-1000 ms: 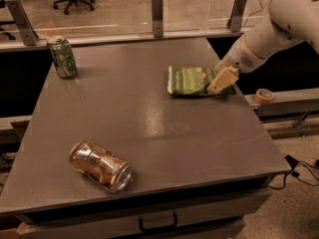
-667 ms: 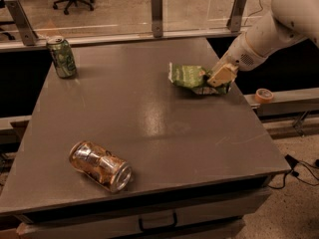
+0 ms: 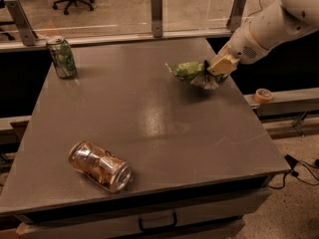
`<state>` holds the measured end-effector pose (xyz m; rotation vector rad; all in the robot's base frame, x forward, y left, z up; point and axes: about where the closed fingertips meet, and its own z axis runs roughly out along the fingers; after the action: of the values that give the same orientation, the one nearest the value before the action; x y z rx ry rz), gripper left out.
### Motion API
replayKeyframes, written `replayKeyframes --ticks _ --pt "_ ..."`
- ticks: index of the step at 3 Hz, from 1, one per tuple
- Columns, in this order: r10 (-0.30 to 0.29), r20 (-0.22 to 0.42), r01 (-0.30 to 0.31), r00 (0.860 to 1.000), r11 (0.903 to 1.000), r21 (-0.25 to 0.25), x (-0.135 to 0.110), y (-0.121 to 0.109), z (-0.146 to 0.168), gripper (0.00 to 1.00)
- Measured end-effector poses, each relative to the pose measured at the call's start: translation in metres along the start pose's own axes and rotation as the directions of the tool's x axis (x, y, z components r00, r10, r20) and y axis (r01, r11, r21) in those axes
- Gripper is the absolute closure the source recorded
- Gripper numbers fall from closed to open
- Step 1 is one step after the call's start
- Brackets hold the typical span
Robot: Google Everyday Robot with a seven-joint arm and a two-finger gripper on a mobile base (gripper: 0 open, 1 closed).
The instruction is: Move green jalapeno chip bag near orange can
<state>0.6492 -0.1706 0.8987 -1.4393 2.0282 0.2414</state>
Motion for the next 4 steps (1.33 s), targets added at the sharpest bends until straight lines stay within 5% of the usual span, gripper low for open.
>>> replayKeyframes --ticks 1,2,4 --pt "0.000 0.000 0.000 1.000 1.0000 -0.001 0.000 0.000 0.000 1.00" --pt "-0.070 0.057 0.073 0.996 0.9961 -0.049 -0.026 0.034 0.008 1.00" --pt "-0.225 0.178 0.251 0.958 0.9576 -0.142 -0.080 0.127 0.009 1.00"
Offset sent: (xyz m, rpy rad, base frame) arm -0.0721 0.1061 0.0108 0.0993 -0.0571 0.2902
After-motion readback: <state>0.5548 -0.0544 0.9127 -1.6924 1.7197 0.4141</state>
